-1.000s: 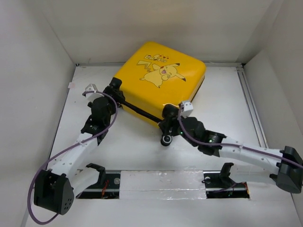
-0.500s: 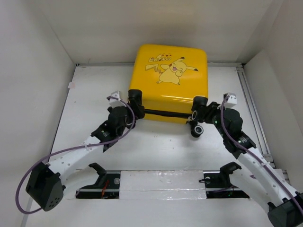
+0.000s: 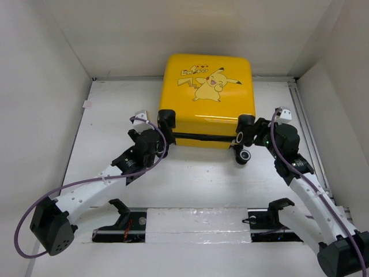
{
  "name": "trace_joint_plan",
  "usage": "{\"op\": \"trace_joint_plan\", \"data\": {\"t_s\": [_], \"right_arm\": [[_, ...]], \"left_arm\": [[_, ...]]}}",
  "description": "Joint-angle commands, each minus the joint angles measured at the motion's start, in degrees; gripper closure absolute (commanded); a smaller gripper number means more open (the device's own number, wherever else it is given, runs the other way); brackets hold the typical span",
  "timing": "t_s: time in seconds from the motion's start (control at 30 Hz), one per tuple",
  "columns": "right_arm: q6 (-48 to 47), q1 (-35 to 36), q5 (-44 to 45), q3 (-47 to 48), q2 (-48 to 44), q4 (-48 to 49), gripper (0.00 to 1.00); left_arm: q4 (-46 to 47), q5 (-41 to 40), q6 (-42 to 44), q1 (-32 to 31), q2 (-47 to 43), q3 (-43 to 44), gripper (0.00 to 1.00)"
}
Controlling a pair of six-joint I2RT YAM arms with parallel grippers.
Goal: Pack the luggage
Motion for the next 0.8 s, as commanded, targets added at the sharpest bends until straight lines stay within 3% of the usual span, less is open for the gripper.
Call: {"op": "trace_joint_plan", "data": {"t_s": [0.0,0.1,0.27,0.4,0.43,0.47,0.5,0.57,0.63,0.77], "right_arm": [[-2.6,-2.1,-2.2,3.6,-0.5,1.0,0.37],[-2.6,-2.1,-3.6,4.1,-2.3,-1.9,0.22],[-3.1,-2.1,-1.3,5.5,-12.2,-8.9,0.19],[-3.1,-0.8,-10.6,4.9,-16.0,-9.6,0.32],[-3.1,-0.3,-12.2,4.3,-16.0,-9.6,0.46],[-3.7,0.4,-13.9,3.6,-15.2,-9.6,0.52],[-4.4,2.2,-17.0,3.1,-14.5,-9.0,0.59],[-4.4,4.6,-17.6,1.4,-13.1,-7.8,0.80],[-3.7,7.4,-17.6,-0.9,-12.0,-3.7,0.86],[-0.1,13.3,-11.6,-9.2,-9.1,5.9,0.86]], "left_arm": [[-2.4,-7.4,-0.8,-0.3,-0.2,3.2,0.02],[-0.6,-5.4,1.8,-0.3,1.4,3.8,0.02],[3.4,-1.1,3.6,-0.3,2.7,3.8,0.09],[3.9,-0.1,4.2,-0.3,5.0,5.0,0.16],[3.9,-0.1,4.2,-0.3,5.0,5.0,0.18],[3.9,-0.1,4.2,-0.3,5.6,5.7,0.22],[4.9,0.7,4.2,-0.3,5.6,5.7,0.33],[5.4,1.2,4.2,-0.3,6.1,5.7,0.41],[6.1,2.6,4.2,-0.3,6.6,6.3,0.56],[6.1,3.8,4.2,-0.3,7.7,6.8,0.96]]}}
